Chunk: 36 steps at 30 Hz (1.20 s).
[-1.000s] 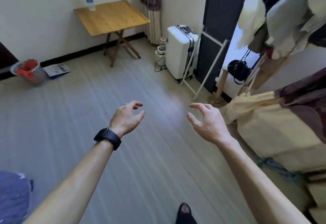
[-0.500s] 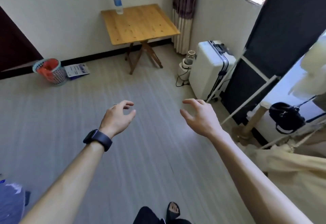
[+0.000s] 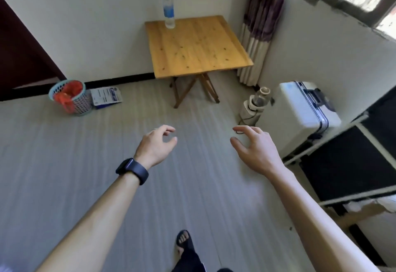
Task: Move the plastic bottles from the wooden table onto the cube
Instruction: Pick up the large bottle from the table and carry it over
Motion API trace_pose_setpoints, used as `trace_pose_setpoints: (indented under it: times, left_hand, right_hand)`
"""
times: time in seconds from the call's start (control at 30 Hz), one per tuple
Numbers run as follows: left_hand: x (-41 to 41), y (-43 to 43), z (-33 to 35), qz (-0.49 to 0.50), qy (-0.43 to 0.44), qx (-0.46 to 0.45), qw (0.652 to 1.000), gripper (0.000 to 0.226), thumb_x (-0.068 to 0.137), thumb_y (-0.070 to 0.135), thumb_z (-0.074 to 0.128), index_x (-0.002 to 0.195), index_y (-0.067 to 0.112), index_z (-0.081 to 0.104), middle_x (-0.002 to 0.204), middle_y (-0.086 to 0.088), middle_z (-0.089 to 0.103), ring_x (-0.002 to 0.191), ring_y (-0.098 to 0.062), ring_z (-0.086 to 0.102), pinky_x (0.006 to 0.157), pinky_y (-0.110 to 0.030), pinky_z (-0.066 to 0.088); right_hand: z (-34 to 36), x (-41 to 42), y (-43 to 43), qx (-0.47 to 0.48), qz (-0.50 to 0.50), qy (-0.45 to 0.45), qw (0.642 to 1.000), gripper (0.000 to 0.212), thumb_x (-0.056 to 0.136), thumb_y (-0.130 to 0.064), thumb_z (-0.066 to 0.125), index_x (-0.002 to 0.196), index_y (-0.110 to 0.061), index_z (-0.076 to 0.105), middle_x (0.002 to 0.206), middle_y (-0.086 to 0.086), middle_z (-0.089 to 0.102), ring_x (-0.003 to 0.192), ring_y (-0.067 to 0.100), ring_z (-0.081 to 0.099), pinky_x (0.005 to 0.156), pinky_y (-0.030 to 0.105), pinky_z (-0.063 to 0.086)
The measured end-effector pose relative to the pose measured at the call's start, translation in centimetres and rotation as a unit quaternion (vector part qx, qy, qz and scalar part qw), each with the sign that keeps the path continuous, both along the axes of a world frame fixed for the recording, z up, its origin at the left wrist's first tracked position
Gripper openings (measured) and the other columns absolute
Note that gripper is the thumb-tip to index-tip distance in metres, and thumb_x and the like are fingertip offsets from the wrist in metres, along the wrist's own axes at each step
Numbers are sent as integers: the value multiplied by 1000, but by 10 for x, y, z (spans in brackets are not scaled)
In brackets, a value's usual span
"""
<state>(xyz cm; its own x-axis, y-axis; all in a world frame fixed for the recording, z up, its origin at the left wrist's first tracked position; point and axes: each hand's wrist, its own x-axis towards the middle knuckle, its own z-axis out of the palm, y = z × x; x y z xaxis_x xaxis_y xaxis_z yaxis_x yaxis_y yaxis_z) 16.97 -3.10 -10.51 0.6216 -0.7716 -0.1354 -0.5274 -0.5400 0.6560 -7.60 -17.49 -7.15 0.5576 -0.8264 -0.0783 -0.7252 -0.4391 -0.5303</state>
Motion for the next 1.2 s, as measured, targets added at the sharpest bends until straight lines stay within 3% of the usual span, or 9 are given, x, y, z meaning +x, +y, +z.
trace_pose_setpoints:
  times: [0.27, 0.67, 0.93, 1.07, 1.2]
  left_hand:
    - [133, -146, 6, 2, -10, 5, 1000, 29, 91, 39, 63, 119, 31, 64, 118, 5, 67, 112, -17, 60, 87, -26, 44]
    - [302, -367, 13, 72, -6, 17, 997, 30, 93, 37, 64, 122, 30, 62, 124, 4, 65, 119, -16, 58, 88, -25, 42]
    - [436, -491, 18, 64, -37, 23, 997, 38, 96, 41, 58, 132, 29, 56, 135, 3, 60, 124, -16, 55, 91, -29, 46]
    - [515, -559, 14, 52, -36, 21, 998, 39, 97, 36, 59, 134, 23, 56, 137, 0, 59, 126, -18, 55, 90, -23, 40]
    - [584, -624, 7, 32, -24, 35, 999, 40, 96, 41, 58, 134, 26, 55, 139, 1, 59, 123, -18, 57, 92, -30, 47]
  right_hand:
    - [4, 126, -150, -5, -8, -14, 1000, 40, 95, -49, 56, 133, -39, 58, 139, -3, 56, 131, 26, 43, 110, 36, 35]
    - [17, 332, -402, -3, 73, -32, 997, 42, 97, -47, 56, 136, -36, 57, 139, 0, 57, 131, 29, 44, 106, 35, 35]
    - [28, 485, -543, -25, 105, -23, 994, 44, 97, -51, 53, 138, -37, 54, 140, 1, 55, 132, 29, 42, 103, 35, 36]
    - [17, 557, -602, -29, 91, -2, 995, 45, 97, -53, 52, 139, -37, 52, 139, 1, 56, 133, 28, 42, 103, 36, 37]
    - [13, 616, -654, -18, 91, 13, 996, 45, 97, -52, 53, 139, -36, 53, 137, 4, 57, 132, 30, 43, 104, 37, 37]
